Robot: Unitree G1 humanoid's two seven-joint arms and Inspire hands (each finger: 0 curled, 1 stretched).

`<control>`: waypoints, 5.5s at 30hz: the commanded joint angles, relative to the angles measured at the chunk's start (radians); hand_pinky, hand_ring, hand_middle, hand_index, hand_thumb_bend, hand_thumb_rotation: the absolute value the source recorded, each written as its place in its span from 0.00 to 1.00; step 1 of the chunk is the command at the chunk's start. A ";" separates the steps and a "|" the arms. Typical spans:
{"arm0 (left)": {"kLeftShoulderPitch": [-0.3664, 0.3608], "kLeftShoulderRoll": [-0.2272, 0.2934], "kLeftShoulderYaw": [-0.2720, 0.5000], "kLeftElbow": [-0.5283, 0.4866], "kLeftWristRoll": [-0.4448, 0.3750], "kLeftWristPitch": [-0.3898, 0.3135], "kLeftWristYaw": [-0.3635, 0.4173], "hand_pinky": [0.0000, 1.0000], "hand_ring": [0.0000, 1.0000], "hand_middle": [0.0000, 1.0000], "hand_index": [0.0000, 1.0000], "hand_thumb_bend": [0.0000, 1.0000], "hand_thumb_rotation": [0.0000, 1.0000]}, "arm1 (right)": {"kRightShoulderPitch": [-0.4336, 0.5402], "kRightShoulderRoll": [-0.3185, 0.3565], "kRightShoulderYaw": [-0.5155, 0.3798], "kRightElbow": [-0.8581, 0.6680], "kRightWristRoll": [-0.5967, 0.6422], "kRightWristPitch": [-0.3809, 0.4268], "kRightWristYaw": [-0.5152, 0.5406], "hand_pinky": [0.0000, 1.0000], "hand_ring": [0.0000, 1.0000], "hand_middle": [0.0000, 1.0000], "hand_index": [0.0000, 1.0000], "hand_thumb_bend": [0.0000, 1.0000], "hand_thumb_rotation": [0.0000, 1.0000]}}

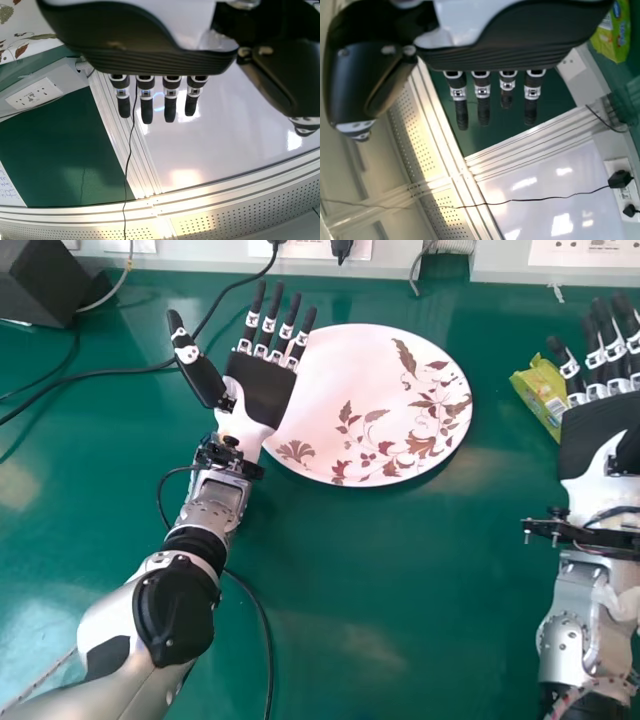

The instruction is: Pick up biscuit and place it in the plate

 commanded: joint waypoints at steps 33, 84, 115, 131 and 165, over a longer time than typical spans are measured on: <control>0.021 0.008 -0.003 0.012 -0.001 0.013 -0.011 0.82 0.91 0.95 1.00 1.00 0.58 | 0.063 -0.067 0.071 -0.130 -0.491 -0.051 -0.306 0.80 0.87 0.90 0.83 0.92 0.62; 0.020 0.007 -0.005 0.012 0.003 -0.007 -0.004 0.79 0.90 0.94 0.99 1.00 0.58 | 0.117 -0.202 0.178 -0.421 -1.190 0.308 -0.502 0.77 0.86 0.90 0.83 0.91 0.62; 0.020 0.008 -0.008 0.011 0.001 -0.008 -0.017 0.89 0.94 0.97 0.99 1.00 0.53 | 0.113 -0.242 0.281 -0.496 -1.508 0.566 -0.416 0.78 0.88 0.92 0.84 0.93 0.62; 0.021 0.011 -0.003 0.011 -0.004 0.002 -0.014 0.94 0.95 0.98 0.98 1.00 0.46 | 0.054 -0.240 0.340 -0.512 -1.711 0.747 -0.183 0.79 0.86 0.91 0.86 1.00 0.62; 0.022 0.016 -0.006 0.011 -0.009 0.018 -0.046 0.91 0.94 0.97 0.97 1.00 0.42 | -0.058 -0.306 0.351 -0.365 -1.743 0.843 -0.018 0.81 0.90 0.96 0.96 0.98 0.62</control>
